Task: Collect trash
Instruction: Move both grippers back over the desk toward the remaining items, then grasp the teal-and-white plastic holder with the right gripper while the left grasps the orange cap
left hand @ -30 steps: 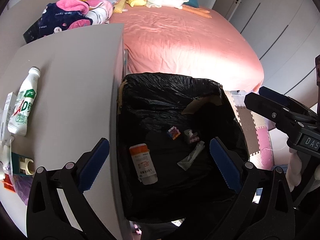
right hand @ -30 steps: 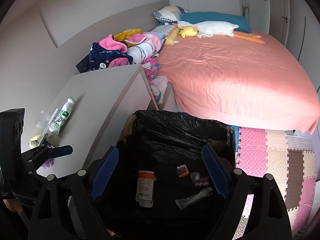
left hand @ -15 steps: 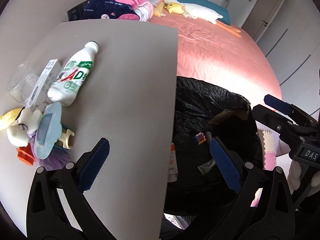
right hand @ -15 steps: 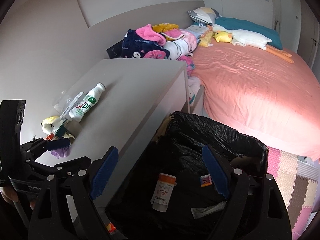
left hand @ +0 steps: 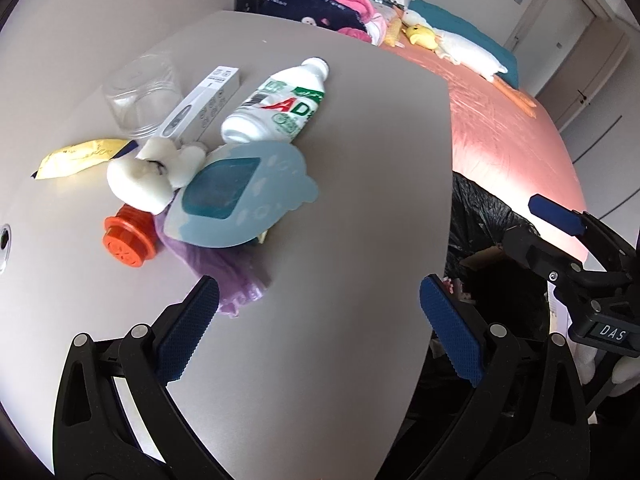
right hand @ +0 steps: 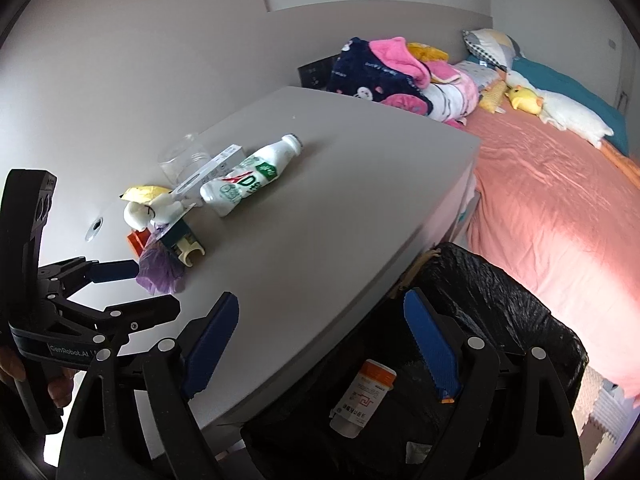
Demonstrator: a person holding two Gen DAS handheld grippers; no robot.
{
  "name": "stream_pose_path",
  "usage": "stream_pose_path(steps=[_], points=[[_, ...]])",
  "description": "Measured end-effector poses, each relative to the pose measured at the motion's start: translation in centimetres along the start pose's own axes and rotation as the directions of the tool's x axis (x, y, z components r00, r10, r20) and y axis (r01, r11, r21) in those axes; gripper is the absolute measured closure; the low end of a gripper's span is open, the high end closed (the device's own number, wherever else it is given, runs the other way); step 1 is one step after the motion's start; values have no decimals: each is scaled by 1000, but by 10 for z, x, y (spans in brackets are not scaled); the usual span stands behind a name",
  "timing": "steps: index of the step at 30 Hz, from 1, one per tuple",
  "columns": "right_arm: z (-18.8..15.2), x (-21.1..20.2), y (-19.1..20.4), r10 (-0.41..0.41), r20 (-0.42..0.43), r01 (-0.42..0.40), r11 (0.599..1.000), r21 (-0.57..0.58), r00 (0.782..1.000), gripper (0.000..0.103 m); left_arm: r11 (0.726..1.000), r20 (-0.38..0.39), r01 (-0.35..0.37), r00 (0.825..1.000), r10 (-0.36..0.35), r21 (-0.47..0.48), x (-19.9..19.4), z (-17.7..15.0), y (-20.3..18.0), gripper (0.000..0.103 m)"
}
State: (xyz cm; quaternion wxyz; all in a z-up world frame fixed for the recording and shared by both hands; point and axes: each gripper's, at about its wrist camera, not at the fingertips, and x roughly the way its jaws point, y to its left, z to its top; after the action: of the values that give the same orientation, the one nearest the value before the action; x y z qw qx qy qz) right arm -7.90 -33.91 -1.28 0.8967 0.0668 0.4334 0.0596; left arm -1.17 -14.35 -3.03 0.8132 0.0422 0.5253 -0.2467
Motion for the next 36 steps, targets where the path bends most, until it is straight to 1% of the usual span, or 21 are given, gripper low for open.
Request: stream_pose_path(steps=[1,2,5,12,17,21,24,29,33,35,36], points=[[1,4,5,7,-6,-8,1000,-18,1000,19,1000,0,-8,1000,8,-10,-1,-2,5,6],[2,9,10,25,-14,-25,999,-38,1000,23,1000,-1,-17,1000,17,-23,-1,-4,11,6],[5,20,22,59,-41,-61,996,-72,997,28,997,-3,-35,999,35,-61,-4,-8,24,6],[12,43,50,130,-87,-140,983,-118,988,28,986,7,-90,996,92,-138,-12,-19,57,6],[14,57,69,151,-106,-167,973,-162,983,28,973,-3,-120,993,121,-200,-12,-24,82,6],[15,69,84,155,-126,-179,963,-202,980,28,962,12,-146,988,152,-229,-14,-27,100,6],[18,78,92,161,-133,-187,958,-217,978,31,957,16,-178,982,186,-231,-13,-28,111,6],[22,94,103,160,-147,-193,951,-241,976,32,954,8,-209,976,215,-217,-6,-23,124,6],[25,105,112,147,-148,-182,946,-268,978,34,956,2,-204,978,209,-210,1,-19,130,6],[27,110,114,143,-148,-179,946,-271,979,39,959,4,-201,979,206,-200,5,-17,132,6],[29,113,115,143,-147,-179,946,-269,979,40,961,8,-198,979,203,-196,7,-16,132,6]])
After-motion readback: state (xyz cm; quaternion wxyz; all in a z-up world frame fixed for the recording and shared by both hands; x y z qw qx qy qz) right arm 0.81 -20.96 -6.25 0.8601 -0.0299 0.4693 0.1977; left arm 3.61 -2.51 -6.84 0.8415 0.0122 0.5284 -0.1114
